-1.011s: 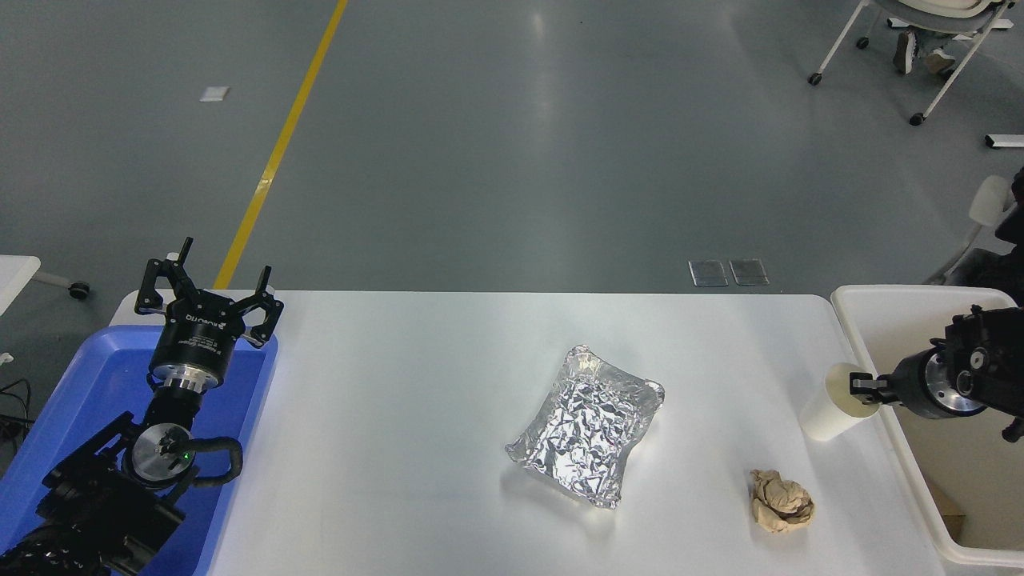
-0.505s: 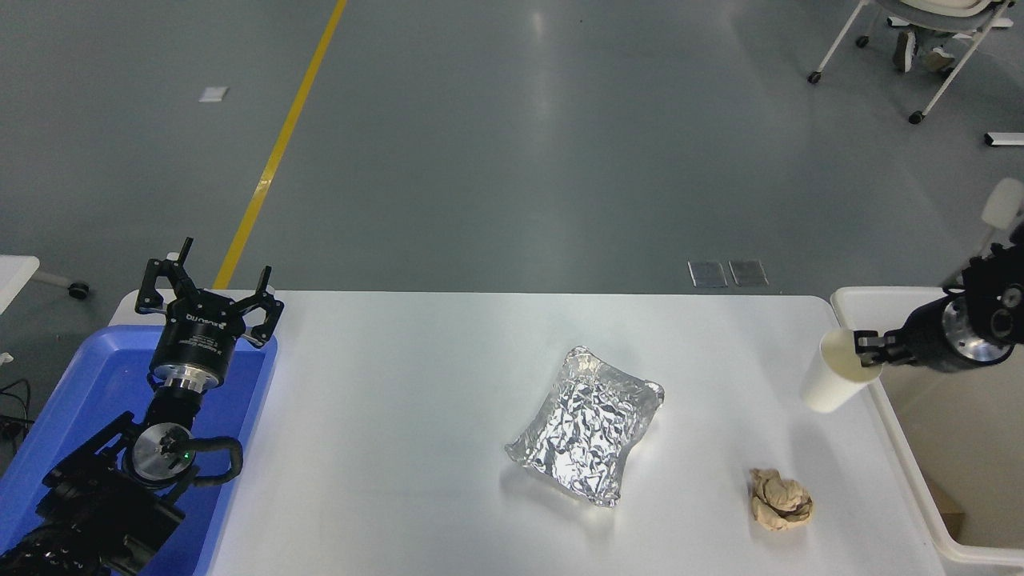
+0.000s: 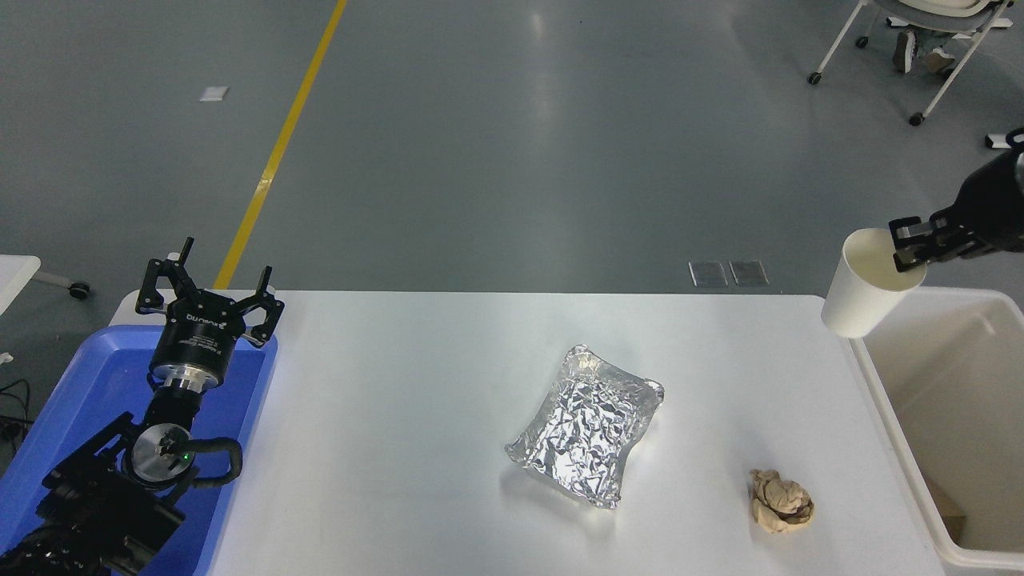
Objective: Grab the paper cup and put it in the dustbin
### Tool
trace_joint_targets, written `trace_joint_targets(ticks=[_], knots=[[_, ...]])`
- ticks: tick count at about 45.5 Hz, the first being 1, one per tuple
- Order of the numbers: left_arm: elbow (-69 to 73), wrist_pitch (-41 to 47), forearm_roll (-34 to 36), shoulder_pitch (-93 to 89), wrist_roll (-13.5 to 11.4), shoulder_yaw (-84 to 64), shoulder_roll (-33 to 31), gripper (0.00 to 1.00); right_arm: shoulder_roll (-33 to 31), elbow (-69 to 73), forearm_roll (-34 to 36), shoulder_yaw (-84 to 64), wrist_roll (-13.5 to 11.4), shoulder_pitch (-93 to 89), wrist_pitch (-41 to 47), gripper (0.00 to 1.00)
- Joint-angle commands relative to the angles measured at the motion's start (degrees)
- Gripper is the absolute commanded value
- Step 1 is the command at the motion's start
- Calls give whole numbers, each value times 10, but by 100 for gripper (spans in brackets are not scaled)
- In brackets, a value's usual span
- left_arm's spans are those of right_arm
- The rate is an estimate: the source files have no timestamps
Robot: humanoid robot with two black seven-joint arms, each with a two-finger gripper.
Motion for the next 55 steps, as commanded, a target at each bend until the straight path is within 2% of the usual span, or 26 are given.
trace_joint_targets(ticks=[1, 9, 22, 29, 37, 40, 50, 55], knots=[[0, 0, 0, 0, 0, 0, 0, 100, 14, 19, 12, -26, 4, 60, 23, 0], [0, 0, 0, 0, 0, 0, 0, 100, 3, 15, 12, -34, 4, 60, 23, 0], [0, 0, 0, 0, 0, 0, 0, 100, -68, -63, -21, -87, 6, 36, 16, 0], [0, 0, 0, 0, -1, 0, 0, 100, -128, -157, -70, -62, 15, -60, 5, 0], [-1, 0, 0, 0, -1, 0, 0, 100, -171, -296, -89, -25, 19, -240, -70, 0], [0, 0, 0, 0, -1, 0, 0, 100, -174, -370, -83, 33, 20, -368, -107, 0], [0, 0, 0, 0, -1, 0, 0, 100, -166, -499, -48, 317, 11, -681, -125, 0], [0, 0, 0, 0, 0, 0, 0, 100, -123, -563, -28, 424, -2, -784, -134, 0]])
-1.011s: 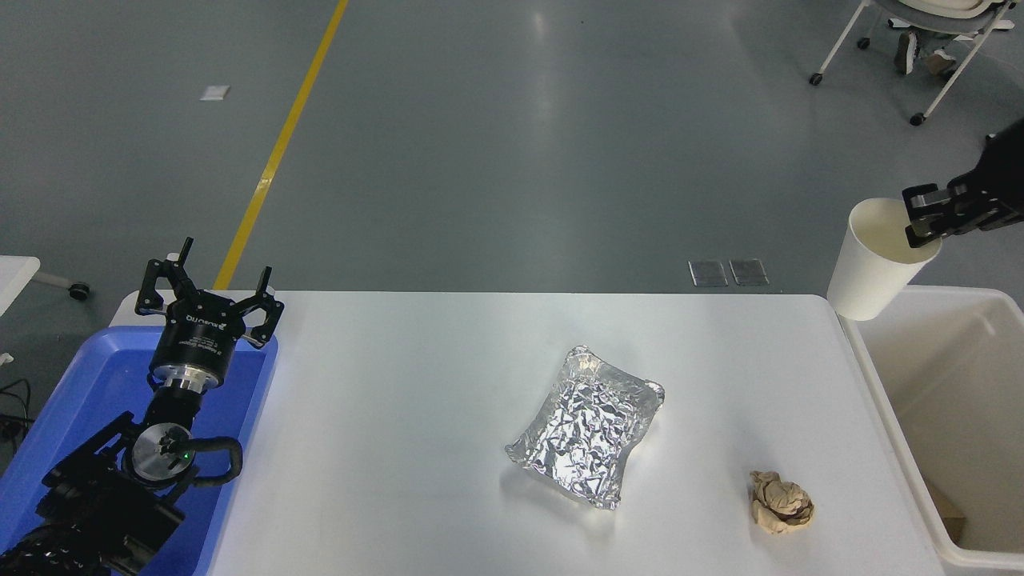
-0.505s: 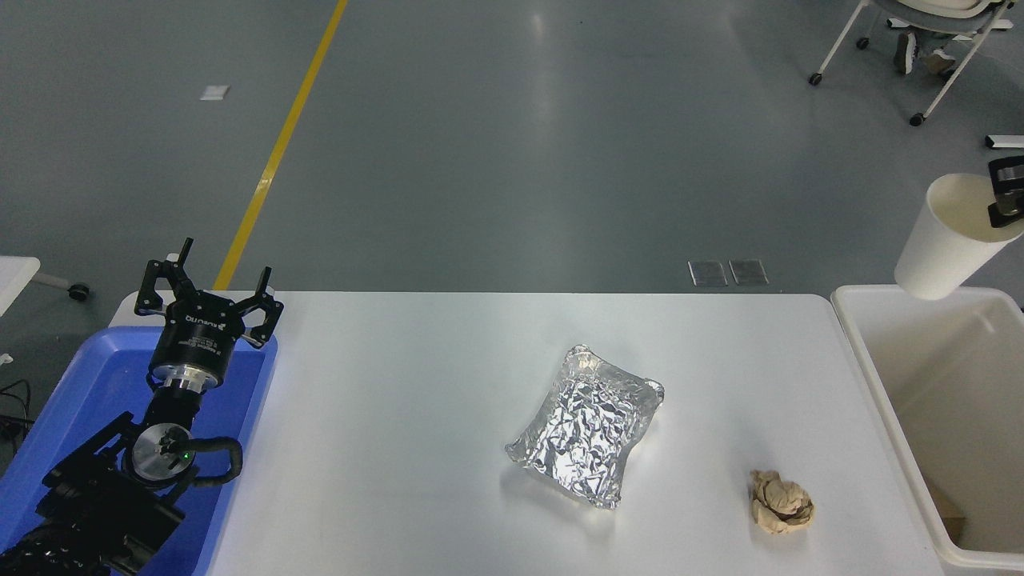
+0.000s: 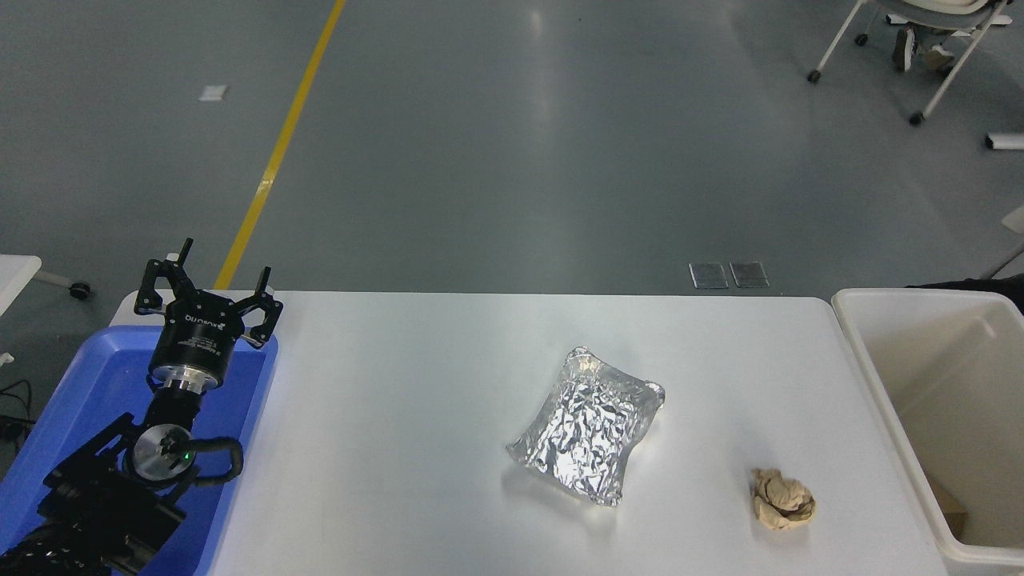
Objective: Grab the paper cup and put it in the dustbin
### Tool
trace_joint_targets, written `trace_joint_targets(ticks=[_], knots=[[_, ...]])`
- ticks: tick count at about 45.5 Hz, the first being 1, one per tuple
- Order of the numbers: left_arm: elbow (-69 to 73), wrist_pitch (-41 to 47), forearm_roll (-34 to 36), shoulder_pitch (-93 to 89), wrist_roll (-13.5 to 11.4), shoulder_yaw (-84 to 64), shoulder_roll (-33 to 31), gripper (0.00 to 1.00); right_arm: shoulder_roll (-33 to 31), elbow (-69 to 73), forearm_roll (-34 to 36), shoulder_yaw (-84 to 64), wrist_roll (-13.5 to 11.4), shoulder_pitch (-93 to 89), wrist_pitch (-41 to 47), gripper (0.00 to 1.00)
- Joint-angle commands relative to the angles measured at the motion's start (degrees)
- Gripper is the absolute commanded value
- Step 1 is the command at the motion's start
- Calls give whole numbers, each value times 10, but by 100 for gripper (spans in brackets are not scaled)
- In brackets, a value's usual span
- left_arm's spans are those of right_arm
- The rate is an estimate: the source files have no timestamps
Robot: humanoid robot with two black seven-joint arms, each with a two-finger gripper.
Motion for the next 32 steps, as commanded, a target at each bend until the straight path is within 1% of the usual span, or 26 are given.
trace_joint_targets(ticks=[1, 8, 13, 18, 24, 32], knots=[[0, 0, 0, 0, 0, 0, 0, 100, 42, -157, 33, 250, -18, -289, -33, 0], [0, 0, 0, 0, 0, 0, 0, 100, 75, -169, 55, 331, -52, -351, -70, 0], [0, 0, 0, 0, 0, 0, 0, 100, 97, -170, 63, 356, -68, -377, -95, 0], [0, 0, 0, 0, 0, 0, 0, 100, 113, -170, 63, 370, -74, -389, -105, 0], [0, 0, 0, 0, 0, 0, 0, 100, 126, -170, 63, 389, -75, -405, -117, 0], [0, 0, 0, 0, 0, 0, 0, 100, 128, -170, 63, 393, -75, -407, -119, 0]])
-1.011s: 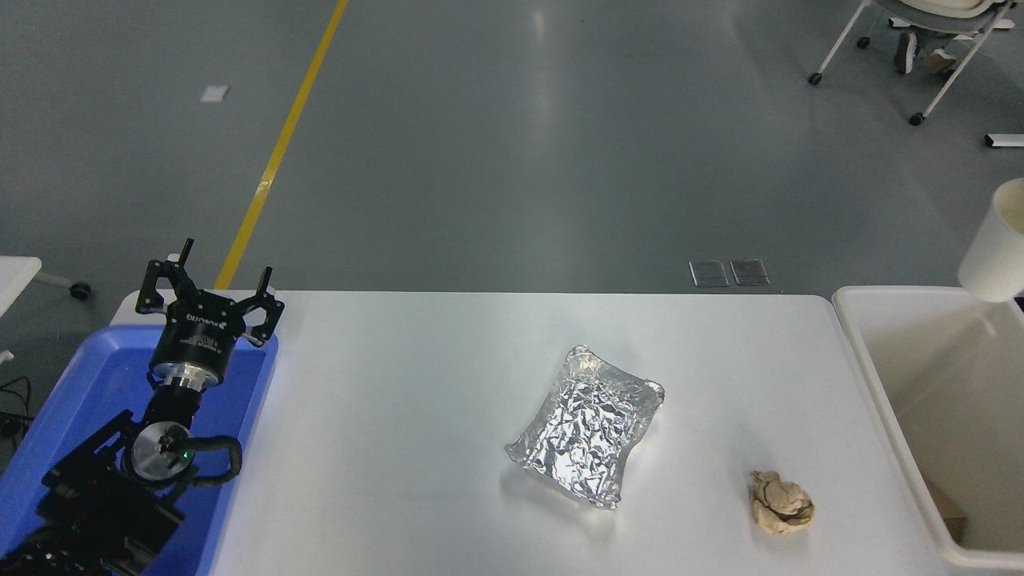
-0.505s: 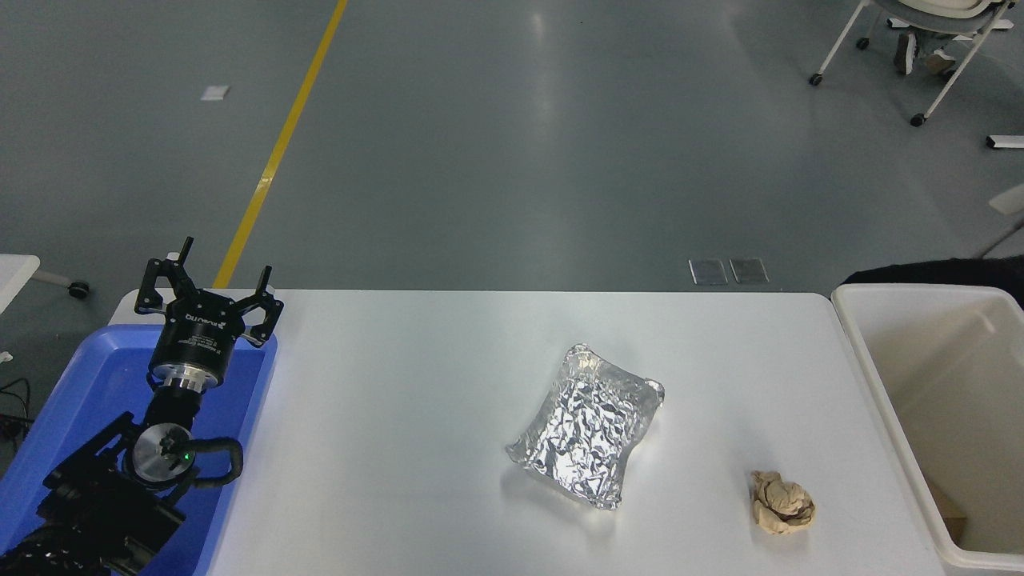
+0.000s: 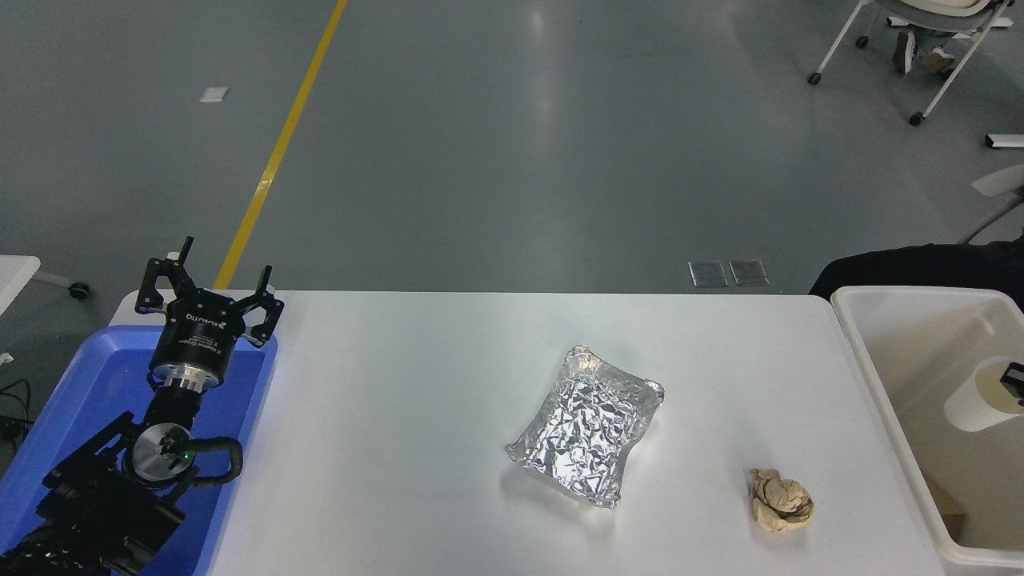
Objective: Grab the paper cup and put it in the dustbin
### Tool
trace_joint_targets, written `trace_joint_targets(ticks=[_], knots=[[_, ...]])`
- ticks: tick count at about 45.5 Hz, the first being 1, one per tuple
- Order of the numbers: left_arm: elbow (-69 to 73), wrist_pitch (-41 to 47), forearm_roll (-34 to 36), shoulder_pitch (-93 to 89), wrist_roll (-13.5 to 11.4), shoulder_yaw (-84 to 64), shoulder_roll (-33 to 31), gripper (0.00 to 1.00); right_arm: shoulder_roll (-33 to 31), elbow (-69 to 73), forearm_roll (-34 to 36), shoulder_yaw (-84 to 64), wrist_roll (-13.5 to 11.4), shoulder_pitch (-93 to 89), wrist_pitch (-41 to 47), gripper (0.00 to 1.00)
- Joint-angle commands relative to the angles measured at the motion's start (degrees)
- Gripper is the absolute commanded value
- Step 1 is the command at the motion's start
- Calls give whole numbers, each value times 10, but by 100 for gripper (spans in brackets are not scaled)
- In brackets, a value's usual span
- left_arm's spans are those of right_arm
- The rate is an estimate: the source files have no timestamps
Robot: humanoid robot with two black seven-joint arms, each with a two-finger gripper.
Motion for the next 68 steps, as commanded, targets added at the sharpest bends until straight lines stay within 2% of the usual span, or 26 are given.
trace_joint_targets(ticks=[1, 4, 5, 6, 7, 8, 15, 19, 26, 34, 42, 48, 53, 59, 68], knots=[[0, 0, 0, 0, 0, 0, 0, 100, 16, -6, 4, 28, -6, -26, -15, 0], [0, 1, 0, 0, 0, 0, 0, 100, 18, -5, 4, 28, -6, -26, -21, 0], [0, 0, 0, 0, 0, 0, 0, 100, 18, -4, 4, 28, -6, -26, -22, 6], [0, 0, 0, 0, 0, 0, 0, 100, 18, -4, 4, 28, -6, -26, -22, 40], [0, 0, 0, 0, 0, 0, 0, 100, 18, -4, 4, 28, -6, -26, -22, 85], [0, 0, 0, 0, 0, 0, 0, 100, 17, -1, 4, 28, -6, -26, -19, 100], [0, 0, 0, 0, 0, 0, 0, 100, 12, 13, 3, 21, -5, -15, -13, 100], [0, 0, 0, 0, 1, 0, 0, 100, -19, 62, -5, -3, -5, 29, -6, 100], [-1, 0, 0, -1, 1, 1, 0, 100, -88, 205, -29, -168, -3, 228, 29, 100], [-1, -1, 0, -1, 1, 1, 0, 100, -88, 344, -34, -371, -1, 483, 68, 100], [0, -1, 0, 0, 1, 1, 0, 100, -42, 486, -4, -447, -2, 668, 178, 100], [0, 0, 0, 0, 1, 1, 0, 100, 5, 579, 105, -450, -4, 775, 287, 100], [0, 0, 0, 1, 1, 1, 0, 100, 48, 655, 179, -453, -6, 857, 287, 100], [0, 1, 0, 1, 0, 0, 0, 100, 109, 695, 199, -451, -6, 925, 287, 100], [0, 0, 0, 1, 0, 0, 0, 100, 163, 700, 283, -444, -5, 977, 287, 100]])
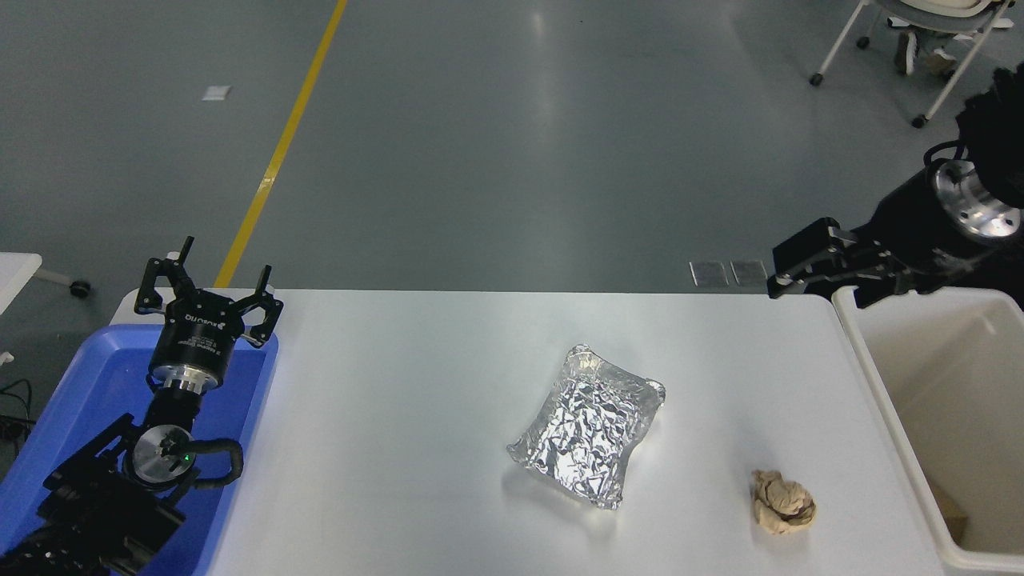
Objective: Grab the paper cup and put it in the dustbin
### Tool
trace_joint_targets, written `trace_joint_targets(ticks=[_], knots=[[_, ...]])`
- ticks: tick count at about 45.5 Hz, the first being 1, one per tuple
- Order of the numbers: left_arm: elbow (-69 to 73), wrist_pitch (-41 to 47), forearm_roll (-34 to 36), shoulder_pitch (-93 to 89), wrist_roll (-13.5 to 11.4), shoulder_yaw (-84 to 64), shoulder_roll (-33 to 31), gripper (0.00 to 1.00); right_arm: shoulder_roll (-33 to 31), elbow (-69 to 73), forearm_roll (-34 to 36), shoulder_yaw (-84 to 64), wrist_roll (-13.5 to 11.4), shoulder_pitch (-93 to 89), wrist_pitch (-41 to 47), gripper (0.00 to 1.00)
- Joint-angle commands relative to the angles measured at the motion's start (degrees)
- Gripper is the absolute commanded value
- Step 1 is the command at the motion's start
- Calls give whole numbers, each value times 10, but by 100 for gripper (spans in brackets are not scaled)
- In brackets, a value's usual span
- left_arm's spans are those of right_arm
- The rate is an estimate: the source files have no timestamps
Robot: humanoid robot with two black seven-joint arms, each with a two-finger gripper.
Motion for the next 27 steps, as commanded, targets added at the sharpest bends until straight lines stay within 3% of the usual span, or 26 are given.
trace_joint_targets(ticks=[1, 10, 27], knots=[[0, 0, 0, 0, 0, 0, 0, 100, 81, 50, 93, -3, 0, 103, 18, 100], [0, 1, 0, 0, 0, 0, 0, 100, 117, 49, 148, 18, 0, 122, 18, 100], [0, 1, 0, 0, 0, 0, 0, 100, 133, 49, 150, 28, 0, 123, 18, 100]])
